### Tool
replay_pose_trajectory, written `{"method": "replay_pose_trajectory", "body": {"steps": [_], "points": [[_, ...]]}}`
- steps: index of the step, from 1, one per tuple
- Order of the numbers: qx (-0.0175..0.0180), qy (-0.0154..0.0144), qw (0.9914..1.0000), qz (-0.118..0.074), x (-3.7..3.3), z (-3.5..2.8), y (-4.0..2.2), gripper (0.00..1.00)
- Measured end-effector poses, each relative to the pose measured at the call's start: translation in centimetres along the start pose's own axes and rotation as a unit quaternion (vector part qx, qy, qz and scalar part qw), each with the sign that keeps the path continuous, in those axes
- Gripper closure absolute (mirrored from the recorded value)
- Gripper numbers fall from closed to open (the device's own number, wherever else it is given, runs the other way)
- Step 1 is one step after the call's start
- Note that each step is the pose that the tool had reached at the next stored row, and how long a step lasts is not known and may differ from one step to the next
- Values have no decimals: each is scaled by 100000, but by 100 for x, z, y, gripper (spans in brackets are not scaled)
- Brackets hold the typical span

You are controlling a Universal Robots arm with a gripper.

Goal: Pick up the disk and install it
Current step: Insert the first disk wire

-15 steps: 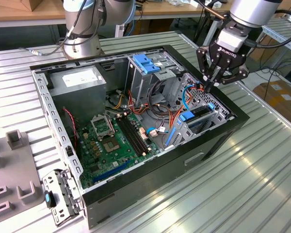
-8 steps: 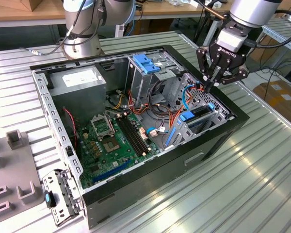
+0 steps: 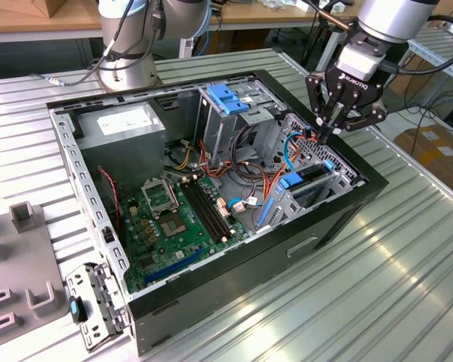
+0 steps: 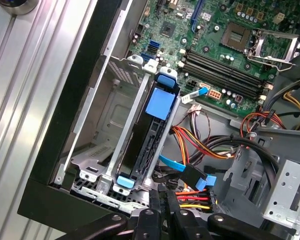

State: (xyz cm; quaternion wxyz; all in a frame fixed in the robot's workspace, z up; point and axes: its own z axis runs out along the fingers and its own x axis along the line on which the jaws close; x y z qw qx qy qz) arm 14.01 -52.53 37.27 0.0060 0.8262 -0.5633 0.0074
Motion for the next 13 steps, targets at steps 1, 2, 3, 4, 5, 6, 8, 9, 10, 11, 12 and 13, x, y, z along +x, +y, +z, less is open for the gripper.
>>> {"method": "replay_pose_trajectory", "body": {"steps": [1, 2, 3, 4, 5, 6, 8, 9, 10, 11, 12, 13], "points": [[-2, 2, 100000, 189, 0, 0, 0, 83], [-7, 3, 99999, 363, 0, 0, 0, 83], [-14, 1, 99998, 639, 0, 0, 0, 83], [-24, -3, 99992, 1236, 0, 0, 0, 83], [-39, -1, 99981, 1934, 0, 0, 0, 83], [-58, -5, 99957, 2930, 0, 1, 0, 83], [-117, -9, 99816, 6055, 0, 3, 0, 83], [-130, -10, 99766, 6831, 0, 4, 0, 83], [-140, -11, 99731, 7333, 0, 5, 0, 83], [-150, -11, 99695, 7797, 0, 6, 0, 83], [-158, -16, 99653, 8319, 0, 7, 0, 83], [-172, -19, 99583, 9124, 0, 10, 0, 83]]}}
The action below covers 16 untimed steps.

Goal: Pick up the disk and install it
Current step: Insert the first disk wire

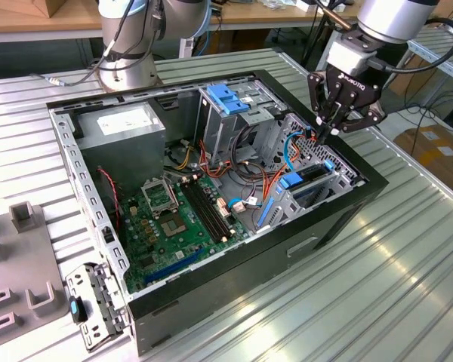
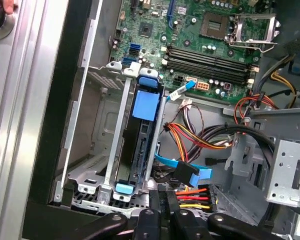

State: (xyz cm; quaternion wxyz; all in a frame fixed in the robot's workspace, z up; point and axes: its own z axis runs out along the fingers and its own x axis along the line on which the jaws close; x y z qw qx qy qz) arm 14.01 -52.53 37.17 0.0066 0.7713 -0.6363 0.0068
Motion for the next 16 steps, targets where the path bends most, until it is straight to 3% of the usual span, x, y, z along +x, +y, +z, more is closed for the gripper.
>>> {"method": "replay_pose_trajectory", "body": {"steps": [9, 16], "points": [[-40, 2, 99979, 2026, 1, 15, 36, 83], [-88, -3, 99895, 4573, -1, 34, 41, 83]]}}
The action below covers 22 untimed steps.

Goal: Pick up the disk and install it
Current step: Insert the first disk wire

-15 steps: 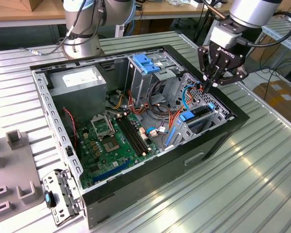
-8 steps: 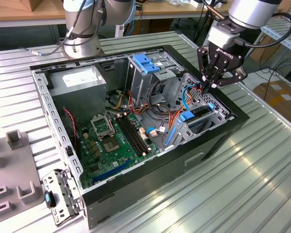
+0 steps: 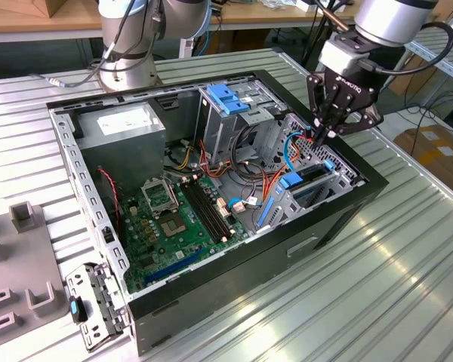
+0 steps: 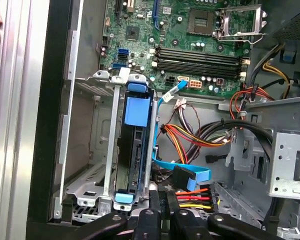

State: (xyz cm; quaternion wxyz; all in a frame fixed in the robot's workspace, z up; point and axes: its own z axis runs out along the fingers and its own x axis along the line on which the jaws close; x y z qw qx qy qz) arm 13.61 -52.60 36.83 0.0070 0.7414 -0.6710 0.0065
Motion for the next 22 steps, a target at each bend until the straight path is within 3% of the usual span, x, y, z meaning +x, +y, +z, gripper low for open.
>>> {"method": "replay_pose_trajectory", "body": {"steps": [11, 15, 17, 19, 22], "points": [[-62, -4, 99944, 3349, -3, 26, 26, 83], [-105, -6, 99853, 5426, -5, 47, 41, 83], [-144, -15, 99706, 7655, 7, 78, 59, 83], [-149, -13, 99691, 7849, 89, 93, 75, 83], [-149, -13, 99691, 7849, 92, 94, 76, 83]]}}
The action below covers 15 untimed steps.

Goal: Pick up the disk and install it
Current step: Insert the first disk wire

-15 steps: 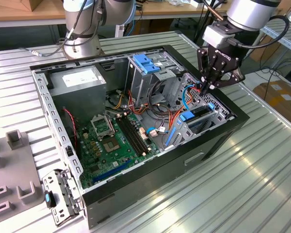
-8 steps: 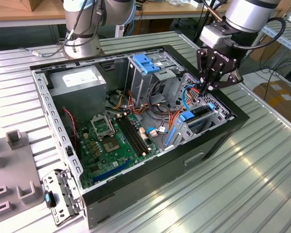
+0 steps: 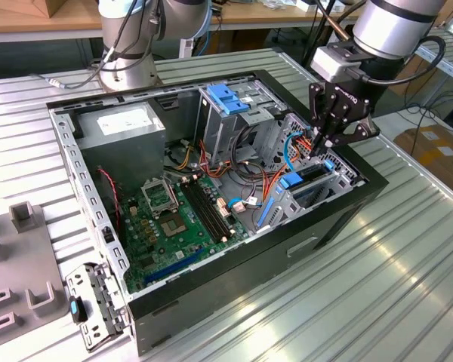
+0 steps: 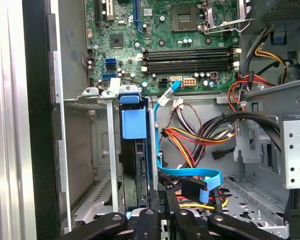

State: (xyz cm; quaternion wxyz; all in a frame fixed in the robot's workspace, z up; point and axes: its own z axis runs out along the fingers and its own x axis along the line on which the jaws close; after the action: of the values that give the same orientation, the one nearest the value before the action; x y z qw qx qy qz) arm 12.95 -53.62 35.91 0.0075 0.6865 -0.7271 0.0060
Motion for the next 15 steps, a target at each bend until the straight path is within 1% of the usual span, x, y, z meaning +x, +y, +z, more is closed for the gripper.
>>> {"method": "replay_pose_trajectory", "body": {"steps": [3, 8, 11, 12, 15], "points": [[1, 0, 100000, -2, 3, 0, 0, 83], [0, -3, 100000, 0, 28, 1, -2, 83], [-1, 3, 100000, -1, 62, 3, -4, 83], [1, 1, 100000, 3, 89, 9, -5, 83], [1, -1, 100000, 3, 103, 27, 44, 83]]}}
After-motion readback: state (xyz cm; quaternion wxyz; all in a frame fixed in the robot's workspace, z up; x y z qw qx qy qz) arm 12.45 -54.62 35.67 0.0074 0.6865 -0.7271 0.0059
